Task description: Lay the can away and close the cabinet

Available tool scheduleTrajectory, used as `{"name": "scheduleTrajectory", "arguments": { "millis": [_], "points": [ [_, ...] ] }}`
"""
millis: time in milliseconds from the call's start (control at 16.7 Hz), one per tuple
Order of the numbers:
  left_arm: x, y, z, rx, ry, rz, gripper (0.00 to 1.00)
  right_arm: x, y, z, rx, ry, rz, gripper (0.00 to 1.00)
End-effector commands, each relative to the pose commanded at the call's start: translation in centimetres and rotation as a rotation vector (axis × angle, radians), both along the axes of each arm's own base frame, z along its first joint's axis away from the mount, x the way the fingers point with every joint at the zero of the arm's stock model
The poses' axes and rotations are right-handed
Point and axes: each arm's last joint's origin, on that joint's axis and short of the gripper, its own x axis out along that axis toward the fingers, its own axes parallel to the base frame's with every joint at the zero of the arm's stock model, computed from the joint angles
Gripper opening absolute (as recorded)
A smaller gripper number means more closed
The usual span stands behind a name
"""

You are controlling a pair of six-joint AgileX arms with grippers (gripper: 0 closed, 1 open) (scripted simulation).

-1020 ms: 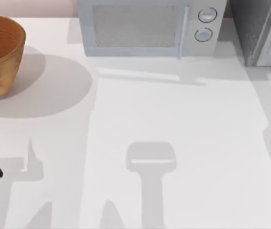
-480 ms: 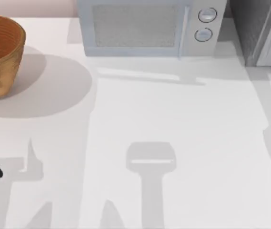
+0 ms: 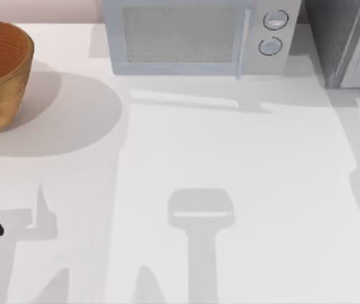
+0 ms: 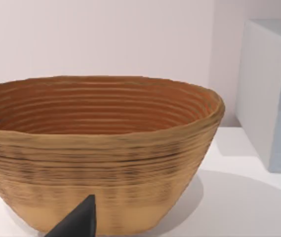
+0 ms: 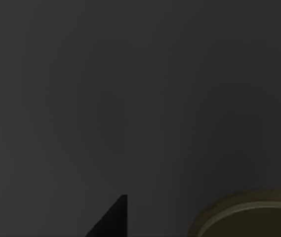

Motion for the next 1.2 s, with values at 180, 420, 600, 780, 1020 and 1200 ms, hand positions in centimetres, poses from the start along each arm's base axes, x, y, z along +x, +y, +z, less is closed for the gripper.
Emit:
{"name": "scheduleTrajectory", "arguments": {
  "millis": [180,420,600,780,1020,1200],
  "points": [
    [0.0,0.0,0.0,0.000,0.000,0.000,1.00,0.0,0.0,0.0,0.000,0.000,0.000,1.00],
    [0.0,0.0,0.0,0.000,0.000,0.000,1.00,0.0,0.0,0.0,0.000,0.000,0.000,1.00],
    [0.0,0.0,0.0,0.000,0.000,0.000,1.00,-0.2,0.1,0.2,0.000,-0.005,0.004,1.00],
    [0.0,0.0,0.0,0.000,0.000,0.000,1.00,-2.2,-0.1,1.5,-0.006,-0.045,0.020,1.00],
    [0.0,0.0,0.0,0.000,0.000,0.000,1.00,-8.1,-1.0,4.0,-0.024,-0.136,0.044,1.00],
    [0.0,0.0,0.0,0.000,0.000,0.000,1.00,-14.1,-1.9,4.0,-0.042,-0.187,0.054,1.00]
  ]
}}
